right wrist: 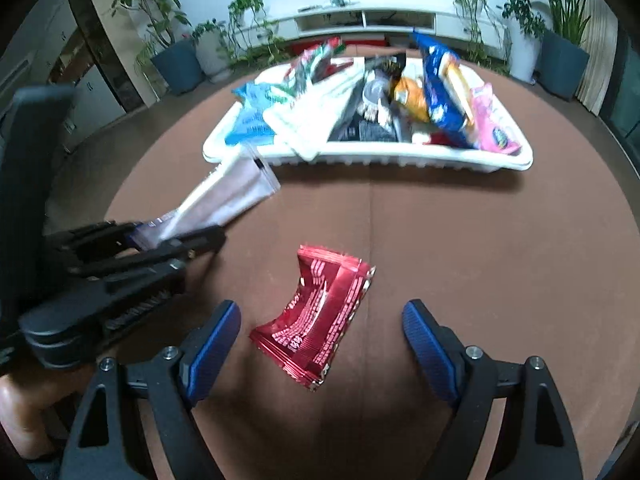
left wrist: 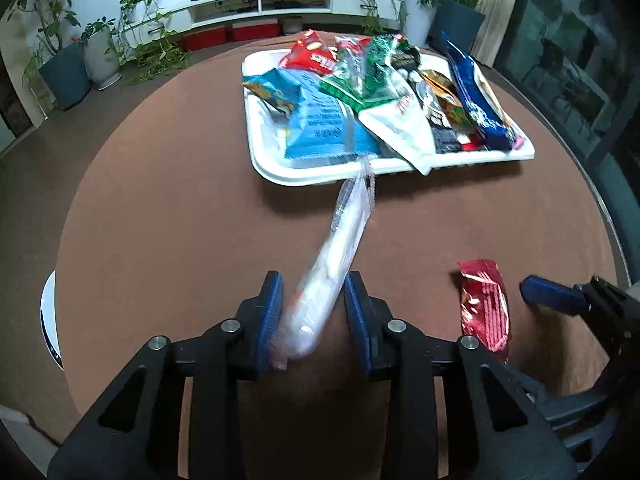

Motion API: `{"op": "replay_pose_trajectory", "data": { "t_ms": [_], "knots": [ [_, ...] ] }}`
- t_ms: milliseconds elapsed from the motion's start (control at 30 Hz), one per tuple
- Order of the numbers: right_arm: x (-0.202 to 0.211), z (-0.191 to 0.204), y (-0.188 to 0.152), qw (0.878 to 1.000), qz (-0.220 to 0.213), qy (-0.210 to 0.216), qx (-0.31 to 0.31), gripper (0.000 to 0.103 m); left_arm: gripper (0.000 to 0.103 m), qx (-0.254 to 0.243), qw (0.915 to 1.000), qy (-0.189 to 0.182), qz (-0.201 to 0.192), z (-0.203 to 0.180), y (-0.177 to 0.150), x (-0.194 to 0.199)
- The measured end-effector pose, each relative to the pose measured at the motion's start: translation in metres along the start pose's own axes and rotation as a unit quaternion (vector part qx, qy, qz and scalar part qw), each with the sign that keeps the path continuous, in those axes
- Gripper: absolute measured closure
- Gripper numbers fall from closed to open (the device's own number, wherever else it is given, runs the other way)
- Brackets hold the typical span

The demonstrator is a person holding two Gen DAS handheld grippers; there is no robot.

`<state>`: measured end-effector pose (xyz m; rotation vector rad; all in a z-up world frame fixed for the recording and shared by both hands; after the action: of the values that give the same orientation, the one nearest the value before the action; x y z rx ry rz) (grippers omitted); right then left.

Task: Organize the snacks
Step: 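Grasp the white packet with the left tool while the right tool grasps the red packet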

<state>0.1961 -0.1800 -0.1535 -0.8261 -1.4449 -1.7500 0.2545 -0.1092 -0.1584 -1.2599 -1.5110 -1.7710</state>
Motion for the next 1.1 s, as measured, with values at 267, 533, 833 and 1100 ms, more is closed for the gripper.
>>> {"op": "replay_pose_trajectory", "data": {
  "t_ms": [267, 533, 833, 1100],
  "knots": [
    [-0.01, 0.011, 0.005, 0.999, 0.0, -0.038, 0.033, 0.016, 0.051, -0.041, 0.9991, 0.012, 0.005, -0.008, 0.011, -0.001],
    [-0.018, 0.022, 0.01, 0.996, 0.001, -0.064, 0.055, 0.015, 0.051, -0.069, 0.9973, 0.02, 0.014, -0.007, 0.013, -0.005],
    [-0.011, 0.014, 0.011, 0.996, 0.018, -0.058, 0.065, 0.047, 0.086, -0.111, 0.9935, 0.009, 0.024, -0.026, 0.017, -0.007],
    [-0.002, -0.008, 0.012, 0.997, 0.034, -0.037, 0.055, 0.076, 0.09, -0.08, 0.9965, -0.013, 0.019, -0.02, 0.003, -0.002]
  ]
}}
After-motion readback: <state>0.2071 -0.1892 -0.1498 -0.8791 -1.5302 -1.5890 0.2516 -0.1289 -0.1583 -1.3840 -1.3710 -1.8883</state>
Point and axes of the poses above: each gripper's, at about its wrist camera, not at the fingertips, and x roughly against the way its jaws point, z to its left, y to its top, the point moved 1 cm from there along -x, roughly the way its jaws point, and after that the axes turned 1 degree about z, right-handed, at the moved point
